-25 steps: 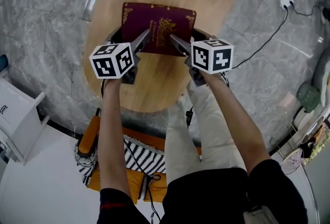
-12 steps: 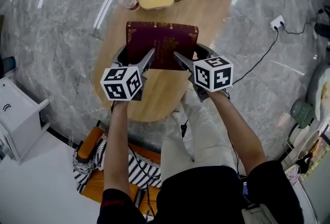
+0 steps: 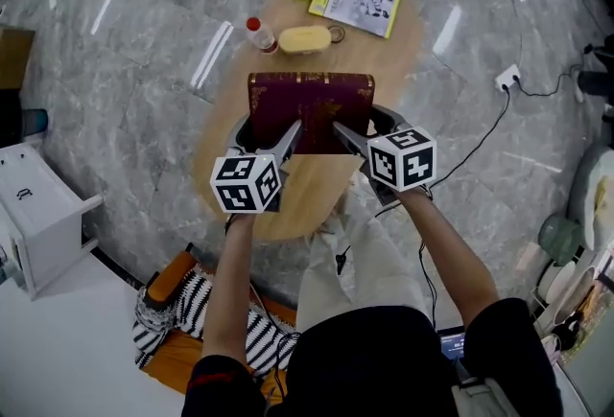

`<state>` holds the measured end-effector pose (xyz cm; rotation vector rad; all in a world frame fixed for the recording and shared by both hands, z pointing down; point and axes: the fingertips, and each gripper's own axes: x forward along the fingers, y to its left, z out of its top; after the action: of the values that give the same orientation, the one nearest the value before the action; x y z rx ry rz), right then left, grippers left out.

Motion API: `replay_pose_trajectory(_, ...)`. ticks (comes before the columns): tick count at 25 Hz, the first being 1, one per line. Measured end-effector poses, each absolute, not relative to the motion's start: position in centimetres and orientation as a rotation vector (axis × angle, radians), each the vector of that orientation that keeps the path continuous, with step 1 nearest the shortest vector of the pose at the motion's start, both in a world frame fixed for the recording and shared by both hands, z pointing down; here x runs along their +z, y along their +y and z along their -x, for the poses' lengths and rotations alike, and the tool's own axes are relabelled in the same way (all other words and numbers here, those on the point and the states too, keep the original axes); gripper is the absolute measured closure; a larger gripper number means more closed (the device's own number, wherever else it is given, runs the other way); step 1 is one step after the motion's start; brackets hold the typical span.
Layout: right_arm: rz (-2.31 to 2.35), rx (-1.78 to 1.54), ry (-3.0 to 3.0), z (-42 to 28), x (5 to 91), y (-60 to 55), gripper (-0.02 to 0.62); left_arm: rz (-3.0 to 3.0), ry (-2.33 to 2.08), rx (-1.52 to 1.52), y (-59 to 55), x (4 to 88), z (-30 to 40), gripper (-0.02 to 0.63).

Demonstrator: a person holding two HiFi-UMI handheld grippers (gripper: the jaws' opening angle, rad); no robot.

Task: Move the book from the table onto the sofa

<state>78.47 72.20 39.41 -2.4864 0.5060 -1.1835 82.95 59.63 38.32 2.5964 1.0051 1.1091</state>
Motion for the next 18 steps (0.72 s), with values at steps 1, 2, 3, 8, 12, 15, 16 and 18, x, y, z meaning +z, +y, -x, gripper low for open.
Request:
replay_pose_trajectory(1,2.5,-1.173,0.518,-78.5,38.5,72.0,0.272,-2.606,0.991,1.093,59.4,37.4,-82.7,0.196)
replay_pose_trajectory(2,2.512,-1.161,0.532,-78.4,37.5,71.7,0.272,-2.619,0.979,1.075,59.1,36.4,-82.5,0.196)
replay_pose_trajectory(3,2.523,-1.148,0.545,-78.3,36.6,71.4,0.272,-2.634,0.967,1.056,58.8,35.4,-82.3,0.196)
replay_pose_trajectory(8,2.585,-1.077,0.604,-77.7,31.8,70.5,0.272,-2.675,0.922,0.953,57.6,30.7,-81.0,0.196)
replay_pose_trajectory(12,2.633,-1.022,0.648,-77.6,28.0,69.9,0.272,-2.718,0.901,0.876,57.0,26.9,-80.4,0.196)
replay_pose_trajectory(15,2.667,-0.986,0.681,-77.2,25.4,69.1,0.272,-2.736,0.883,0.83,56.1,24.5,-79.5,0.196)
replay_pose_trajectory(16,2.678,-0.971,0.691,-76.9,24.5,68.7,0.272,-2.737,0.877,0.817,55.7,23.7,-79.0,0.196)
replay_pose_trajectory(18,2.708,-0.935,0.705,-76.4,22.4,68.1,0.272,-2.741,0.872,0.784,55.0,21.8,-78.4,0.196)
